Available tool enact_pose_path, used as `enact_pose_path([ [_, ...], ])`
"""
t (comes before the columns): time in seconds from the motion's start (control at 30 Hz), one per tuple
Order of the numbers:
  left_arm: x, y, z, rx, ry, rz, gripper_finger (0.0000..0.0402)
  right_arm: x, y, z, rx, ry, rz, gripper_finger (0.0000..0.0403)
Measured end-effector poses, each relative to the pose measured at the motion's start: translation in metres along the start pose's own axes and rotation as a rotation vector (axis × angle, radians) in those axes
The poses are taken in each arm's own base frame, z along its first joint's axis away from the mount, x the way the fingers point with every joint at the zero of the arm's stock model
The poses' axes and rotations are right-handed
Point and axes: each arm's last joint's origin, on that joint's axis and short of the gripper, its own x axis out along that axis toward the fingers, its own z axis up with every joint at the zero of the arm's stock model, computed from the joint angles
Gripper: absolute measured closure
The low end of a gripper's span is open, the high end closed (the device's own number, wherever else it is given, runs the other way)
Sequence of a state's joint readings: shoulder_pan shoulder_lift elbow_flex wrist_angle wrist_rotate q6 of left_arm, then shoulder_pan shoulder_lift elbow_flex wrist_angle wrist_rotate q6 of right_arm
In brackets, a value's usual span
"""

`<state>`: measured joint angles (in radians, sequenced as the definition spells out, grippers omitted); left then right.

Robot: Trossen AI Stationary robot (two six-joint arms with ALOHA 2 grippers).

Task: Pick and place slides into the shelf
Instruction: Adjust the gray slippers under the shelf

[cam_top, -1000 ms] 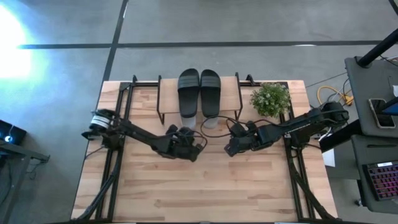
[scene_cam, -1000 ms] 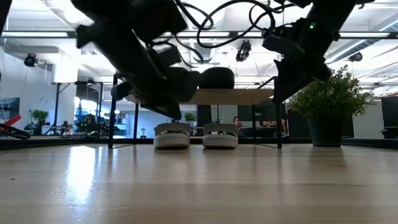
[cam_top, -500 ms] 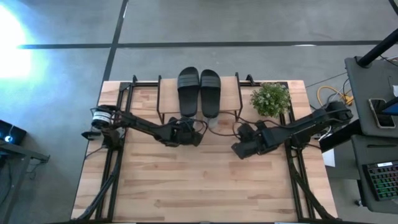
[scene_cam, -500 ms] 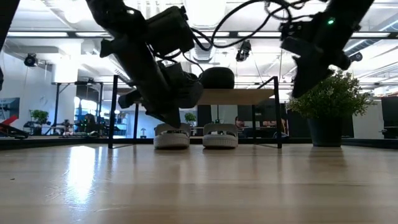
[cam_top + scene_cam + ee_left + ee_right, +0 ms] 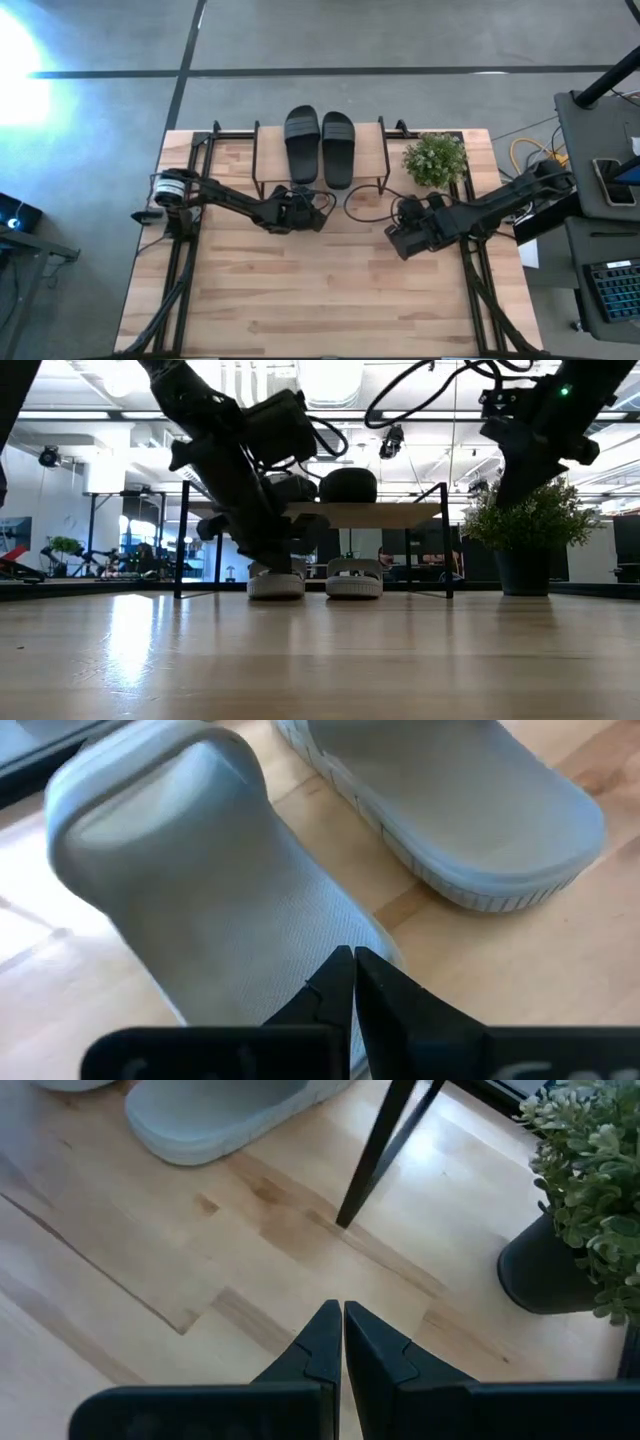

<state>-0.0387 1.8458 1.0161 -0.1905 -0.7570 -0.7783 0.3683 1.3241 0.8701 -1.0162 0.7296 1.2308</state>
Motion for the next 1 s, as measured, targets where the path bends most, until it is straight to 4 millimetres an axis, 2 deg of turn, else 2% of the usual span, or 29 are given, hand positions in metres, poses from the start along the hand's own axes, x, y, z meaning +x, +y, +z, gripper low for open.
enact_pose_path([
  [0.3,-0.019,-0.01,0.001,0.096,-0.136,0.063,0.0401,0.005,-0.012,-0.009,0.04,0.008,-0.012,0.0394],
  [0.47,-0.027,-0.013,-0.005,0.099,-0.189,0.099,0.0401,0.006,-0.013,-0.011,0.035,0.028,-0.011,0.0394],
  [0.63,-0.022,-0.007,-0.016,-0.023,-0.153,0.133,0.0401,0.006,-0.013,-0.011,0.035,0.034,-0.008,0.0394],
  [0.77,-0.014,-0.01,-0.026,-0.023,-0.105,0.126,0.0401,0.006,-0.013,-0.011,0.034,0.031,-0.01,0.0394],
  [1.0,-0.002,-0.021,-0.031,-0.014,-0.082,0.126,0.0401,0.006,-0.014,-0.012,0.03,0.028,-0.014,0.0394],
])
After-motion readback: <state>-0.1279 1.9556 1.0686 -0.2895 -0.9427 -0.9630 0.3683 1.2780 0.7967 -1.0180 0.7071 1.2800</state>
